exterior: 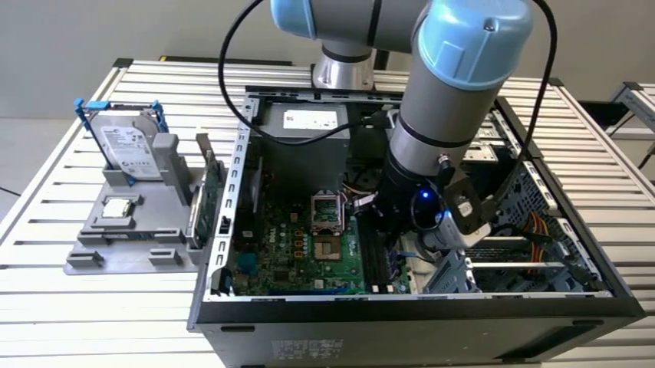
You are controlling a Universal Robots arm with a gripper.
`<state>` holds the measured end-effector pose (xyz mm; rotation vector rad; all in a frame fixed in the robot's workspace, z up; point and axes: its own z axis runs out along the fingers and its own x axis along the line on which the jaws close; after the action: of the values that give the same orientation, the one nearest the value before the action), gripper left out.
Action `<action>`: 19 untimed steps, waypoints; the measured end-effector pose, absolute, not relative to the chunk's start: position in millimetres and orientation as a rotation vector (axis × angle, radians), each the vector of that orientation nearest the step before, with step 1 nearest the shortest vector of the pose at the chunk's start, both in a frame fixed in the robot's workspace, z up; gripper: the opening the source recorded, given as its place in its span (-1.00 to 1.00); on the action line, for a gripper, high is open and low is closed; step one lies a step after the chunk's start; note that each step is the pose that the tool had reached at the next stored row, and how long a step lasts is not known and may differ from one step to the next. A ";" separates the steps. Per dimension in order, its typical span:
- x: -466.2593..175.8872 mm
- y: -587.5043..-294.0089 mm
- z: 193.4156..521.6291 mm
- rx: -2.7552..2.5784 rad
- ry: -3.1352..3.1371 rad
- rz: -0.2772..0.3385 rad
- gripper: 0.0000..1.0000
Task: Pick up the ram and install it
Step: 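Insert the ram into the slot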
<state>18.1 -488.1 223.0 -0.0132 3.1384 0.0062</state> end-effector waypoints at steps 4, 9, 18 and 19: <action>18.0 -488.1 220.7 -0.013 3.139 0.005 -1.00; 18.0 -488.1 218.1 -0.013 3.139 0.004 -1.00; 17.4 -487.7 215.2 -0.013 3.138 0.002 -1.00; 17.3 -487.5 215.0 -0.013 3.139 0.002 -1.00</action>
<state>17.3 -487.5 215.0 -0.0133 3.1385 0.0020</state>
